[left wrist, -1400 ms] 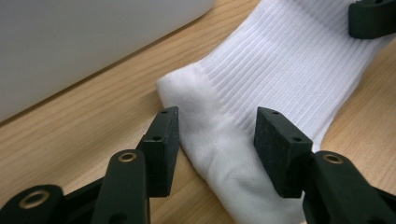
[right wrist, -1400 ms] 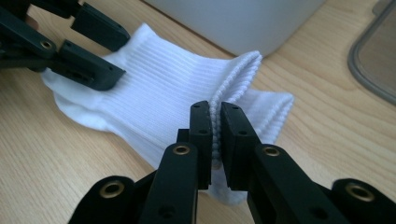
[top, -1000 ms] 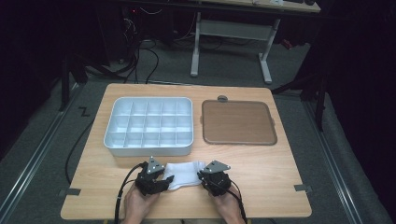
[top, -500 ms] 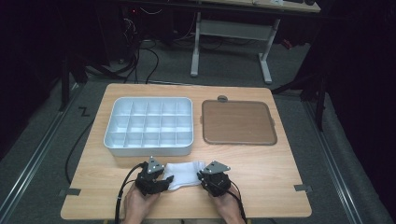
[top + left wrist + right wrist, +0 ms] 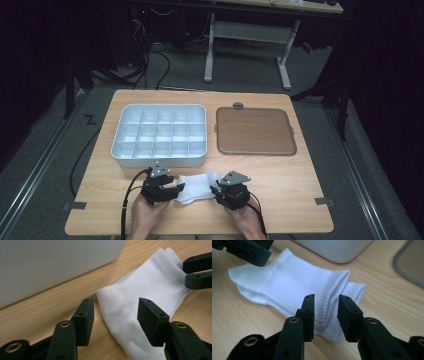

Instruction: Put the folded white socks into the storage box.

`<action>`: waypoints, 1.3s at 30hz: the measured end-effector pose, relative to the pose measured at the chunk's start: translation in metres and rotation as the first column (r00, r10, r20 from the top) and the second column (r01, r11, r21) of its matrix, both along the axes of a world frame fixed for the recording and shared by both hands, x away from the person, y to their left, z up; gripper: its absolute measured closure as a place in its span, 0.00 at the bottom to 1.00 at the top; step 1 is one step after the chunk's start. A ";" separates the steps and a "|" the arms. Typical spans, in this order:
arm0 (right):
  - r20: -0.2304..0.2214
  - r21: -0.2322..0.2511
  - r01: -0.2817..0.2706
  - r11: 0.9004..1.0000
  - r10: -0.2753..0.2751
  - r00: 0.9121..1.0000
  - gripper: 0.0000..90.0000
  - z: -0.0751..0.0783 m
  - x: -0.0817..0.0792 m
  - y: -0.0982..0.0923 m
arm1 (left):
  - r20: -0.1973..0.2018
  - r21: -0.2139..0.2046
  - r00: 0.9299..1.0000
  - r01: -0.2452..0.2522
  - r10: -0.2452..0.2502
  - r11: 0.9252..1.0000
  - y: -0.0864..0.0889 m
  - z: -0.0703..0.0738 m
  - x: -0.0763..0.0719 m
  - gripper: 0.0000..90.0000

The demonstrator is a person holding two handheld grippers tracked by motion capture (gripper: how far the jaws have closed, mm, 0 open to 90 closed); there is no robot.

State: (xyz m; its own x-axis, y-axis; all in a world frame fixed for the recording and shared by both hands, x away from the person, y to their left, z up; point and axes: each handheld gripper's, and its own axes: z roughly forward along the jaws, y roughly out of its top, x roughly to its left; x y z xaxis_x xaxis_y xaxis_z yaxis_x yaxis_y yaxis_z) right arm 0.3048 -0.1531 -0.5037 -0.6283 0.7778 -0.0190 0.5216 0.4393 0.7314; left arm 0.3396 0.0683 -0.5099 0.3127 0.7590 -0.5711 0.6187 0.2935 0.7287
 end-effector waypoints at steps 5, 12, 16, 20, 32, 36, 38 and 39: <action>0.042 0.017 -0.006 1.000 0.005 0.999 0.76 0.011 -0.001 0.004 | -0.034 -0.016 0.999 -0.007 0.006 1.000 0.001 0.006 0.014 0.51; -0.010 0.020 -0.085 0.996 0.085 0.996 0.89 0.010 0.008 0.029 | -0.092 -0.035 0.996 -0.023 0.020 0.999 -0.006 -0.003 0.028 0.51; -0.034 0.016 -0.096 0.995 0.097 0.995 0.90 0.003 0.013 0.040 | -0.101 -0.022 0.995 -0.022 0.020 1.000 -0.008 -0.006 0.030 0.52; -0.051 0.007 -0.091 0.996 0.091 0.995 0.90 -0.006 0.016 0.046 | -0.124 -0.001 0.992 -0.006 0.006 1.000 -0.010 -0.010 0.030 0.57; -0.043 -0.027 -0.077 0.997 0.076 0.996 0.90 -0.018 0.013 0.044 | -0.101 0.044 0.994 0.034 -0.030 0.998 -0.016 -0.016 0.026 0.65; -0.054 -0.014 -0.074 0.997 0.073 0.996 0.90 -0.018 0.013 0.042 | -0.093 0.005 0.995 0.045 -0.045 0.999 -0.016 -0.018 0.025 0.79; -0.054 -0.021 -0.076 0.997 0.074 0.996 0.90 -0.018 0.012 0.043 | -0.104 -0.007 0.993 0.056 -0.056 0.998 -0.016 -0.018 0.025 0.84; -0.053 -0.022 -0.078 0.997 0.077 0.996 0.90 -0.018 0.012 0.043 | -0.108 -0.011 0.992 0.059 -0.060 0.998 -0.016 -0.018 0.025 0.86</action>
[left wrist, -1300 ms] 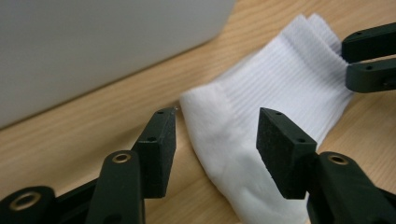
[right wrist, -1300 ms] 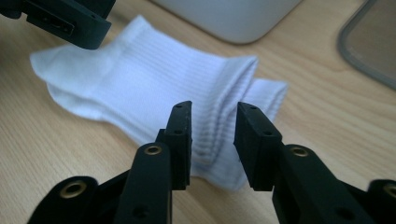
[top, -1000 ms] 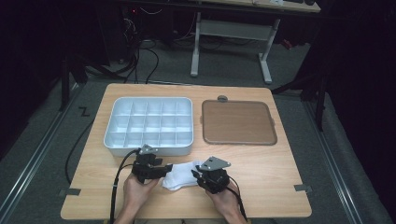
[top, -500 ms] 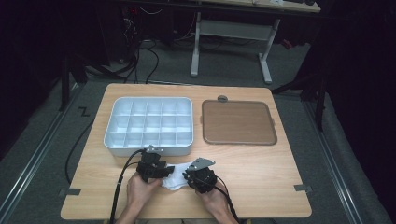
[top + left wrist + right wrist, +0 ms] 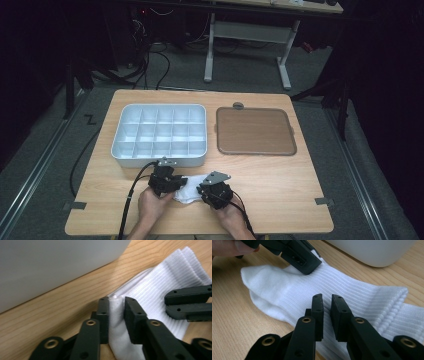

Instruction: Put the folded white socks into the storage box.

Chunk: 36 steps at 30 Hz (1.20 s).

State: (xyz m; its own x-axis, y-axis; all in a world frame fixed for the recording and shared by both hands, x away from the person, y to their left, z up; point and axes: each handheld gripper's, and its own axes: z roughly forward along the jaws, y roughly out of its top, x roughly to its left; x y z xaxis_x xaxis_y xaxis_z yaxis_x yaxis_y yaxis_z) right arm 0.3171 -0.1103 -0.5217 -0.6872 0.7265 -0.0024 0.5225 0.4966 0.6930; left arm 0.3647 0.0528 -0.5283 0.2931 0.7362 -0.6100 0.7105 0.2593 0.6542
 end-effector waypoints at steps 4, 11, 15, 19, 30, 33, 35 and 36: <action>-0.003 0.004 0.000 1.000 0.000 1.000 0.90 0.000 0.000 -0.001 | -0.035 -0.031 0.999 0.002 -0.003 1.000 0.003 0.001 0.003 0.90; 0.003 -0.003 -0.006 1.000 0.006 1.000 0.91 0.000 -0.001 0.000 | -0.038 -0.055 0.999 0.011 -0.014 0.998 0.007 0.007 0.000 0.92; 0.002 -0.010 -0.007 1.000 0.007 1.000 0.91 0.000 -0.001 0.002 | -0.036 -0.088 0.999 0.018 -0.021 0.996 0.012 0.013 -0.001 0.92; -0.001 -0.021 -0.018 1.000 0.018 1.000 0.91 0.001 -0.001 0.005 | -0.029 -0.111 0.999 0.029 -0.032 0.993 0.016 0.020 -0.004 0.92; -0.020 -0.032 -0.059 0.998 0.058 0.998 0.92 0.002 0.006 0.021 | 0.000 -0.118 0.999 0.047 -0.048 0.992 0.025 0.036 -0.013 0.93; -0.020 -0.040 -0.074 0.996 0.073 0.997 0.92 0.003 0.008 0.028 | 0.011 -0.125 0.999 0.048 -0.047 0.991 0.028 0.039 -0.014 0.93; -0.017 -0.046 -0.081 0.996 0.080 0.997 0.93 0.003 0.008 0.032 | 0.018 -0.129 0.999 0.047 -0.045 0.990 0.030 0.040 -0.015 0.93; -0.020 -0.052 -0.088 0.995 0.087 0.996 0.93 0.003 0.009 0.036 | 0.018 -0.138 0.999 0.039 -0.037 0.990 0.031 0.042 -0.015 0.93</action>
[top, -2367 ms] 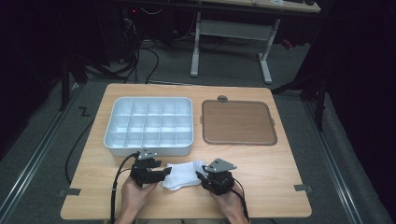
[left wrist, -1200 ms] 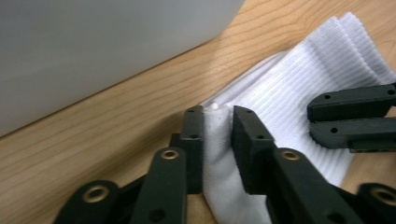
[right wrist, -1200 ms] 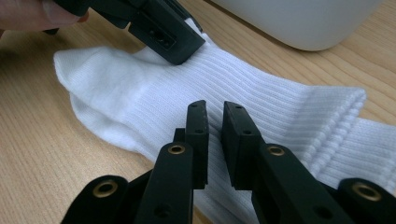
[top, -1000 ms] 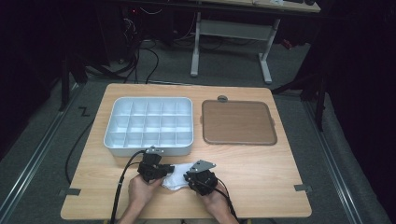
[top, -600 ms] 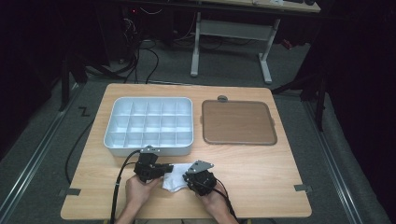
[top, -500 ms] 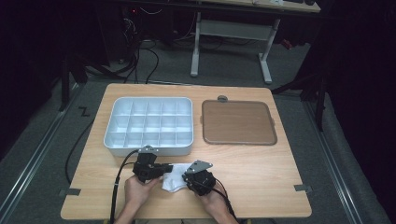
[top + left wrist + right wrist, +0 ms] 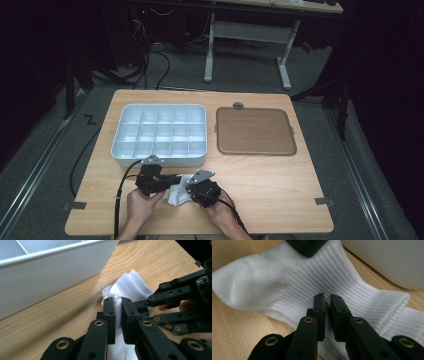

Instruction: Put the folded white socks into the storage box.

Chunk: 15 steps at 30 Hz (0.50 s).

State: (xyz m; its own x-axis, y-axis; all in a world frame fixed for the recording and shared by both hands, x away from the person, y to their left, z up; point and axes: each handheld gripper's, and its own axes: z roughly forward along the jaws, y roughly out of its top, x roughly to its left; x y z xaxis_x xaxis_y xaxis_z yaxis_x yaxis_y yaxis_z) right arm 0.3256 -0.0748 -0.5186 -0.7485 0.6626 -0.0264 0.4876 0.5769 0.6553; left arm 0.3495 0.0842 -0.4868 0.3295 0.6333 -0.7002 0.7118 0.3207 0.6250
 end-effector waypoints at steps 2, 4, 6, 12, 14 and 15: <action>0.001 0.000 -0.015 1.000 0.015 1.000 0.93 0.000 0.001 0.006 | 0.008 -0.002 1.000 -0.004 0.004 1.000 0.002 0.001 0.000 0.93; 0.005 0.003 -0.026 1.000 0.026 1.000 0.93 -0.001 0.001 0.010 | 0.012 -0.009 1.000 -0.010 0.010 1.000 0.004 0.001 0.001 0.94; 0.004 0.000 -0.033 0.999 0.033 0.999 0.93 0.000 -0.001 0.014 | -0.002 -0.037 1.000 -0.020 0.020 0.999 0.004 0.000 0.004 0.94; -0.017 0.010 -0.041 0.999 0.042 0.999 0.90 0.002 0.001 0.014 | 0.001 -0.022 1.000 -0.026 0.026 0.999 0.002 -0.001 0.005 0.94; -0.008 -0.007 -0.032 0.999 0.032 0.999 0.85 0.005 -0.001 0.015 | -0.009 -0.021 0.999 -0.036 0.036 0.999 0.004 -0.001 0.006 0.94; -0.004 -0.010 -0.035 0.999 0.035 0.999 0.84 0.007 -0.002 0.015 | -0.013 -0.023 0.999 -0.040 0.040 0.999 0.006 0.000 0.007 0.94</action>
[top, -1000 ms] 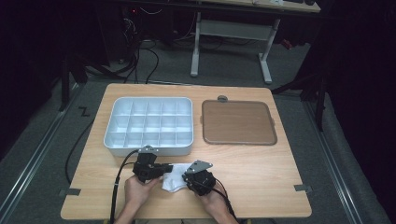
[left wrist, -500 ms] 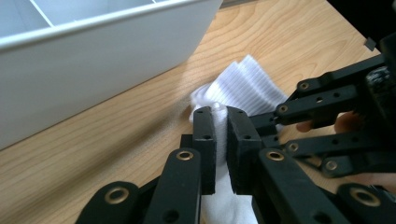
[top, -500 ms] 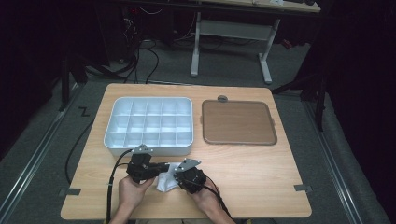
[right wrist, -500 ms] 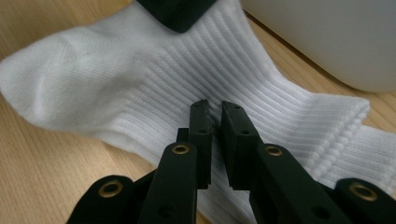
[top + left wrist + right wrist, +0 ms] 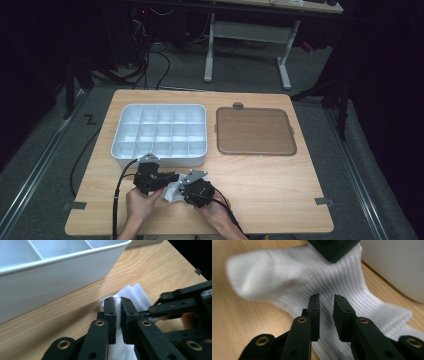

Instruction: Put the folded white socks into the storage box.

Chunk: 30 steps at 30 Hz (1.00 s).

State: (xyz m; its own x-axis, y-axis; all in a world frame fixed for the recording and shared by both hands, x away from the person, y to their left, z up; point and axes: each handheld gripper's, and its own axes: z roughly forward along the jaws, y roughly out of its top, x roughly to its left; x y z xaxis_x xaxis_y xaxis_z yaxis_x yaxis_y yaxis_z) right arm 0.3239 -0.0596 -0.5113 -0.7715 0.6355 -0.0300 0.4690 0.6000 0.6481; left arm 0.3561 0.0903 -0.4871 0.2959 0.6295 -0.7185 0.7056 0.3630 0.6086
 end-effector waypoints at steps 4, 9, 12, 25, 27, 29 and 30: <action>0.040 0.013 -0.003 1.000 0.003 0.999 0.84 0.013 -0.004 -0.005 | 0.001 0.032 1.000 -0.010 0.010 0.999 0.003 -0.001 -0.001 0.94; 0.069 0.037 0.060 0.998 -0.062 0.996 0.83 0.024 -0.002 -0.027 | -0.010 0.031 1.000 -0.020 0.021 0.999 0.006 -0.003 -0.001 0.94; 0.068 0.044 0.109 0.993 -0.112 0.991 0.83 0.024 0.000 -0.043 | -0.010 0.031 1.000 -0.024 0.024 0.999 0.007 -0.003 -0.002 0.94; 0.024 0.101 0.164 0.981 -0.167 0.986 0.81 0.015 0.002 -0.062 | -0.016 0.027 0.999 -0.034 0.034 0.999 0.009 -0.003 -0.003 0.94; 0.014 0.089 0.162 0.983 -0.164 0.986 0.81 0.011 0.004 -0.060 | -0.017 0.025 0.999 -0.032 0.032 0.999 0.009 -0.002 -0.004 0.94; -0.003 0.068 0.162 0.984 -0.162 0.987 0.81 0.004 0.007 -0.057 | -0.019 0.014 0.999 -0.035 0.035 0.999 0.010 -0.001 -0.004 0.94; -0.009 0.063 0.161 0.985 -0.161 0.987 0.81 0.001 0.008 -0.057 | -0.018 0.016 0.999 -0.037 0.037 0.999 0.010 0.000 -0.004 0.94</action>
State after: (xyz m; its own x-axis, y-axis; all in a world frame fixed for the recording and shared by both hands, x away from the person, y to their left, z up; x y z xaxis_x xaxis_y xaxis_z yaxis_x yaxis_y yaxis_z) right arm 0.3314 -0.1161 -0.5104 -0.6590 0.7520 0.0165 0.5586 0.4746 0.6802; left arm 0.3517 0.1002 -0.4875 0.2589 0.6510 -0.7135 0.7034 0.3792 0.6012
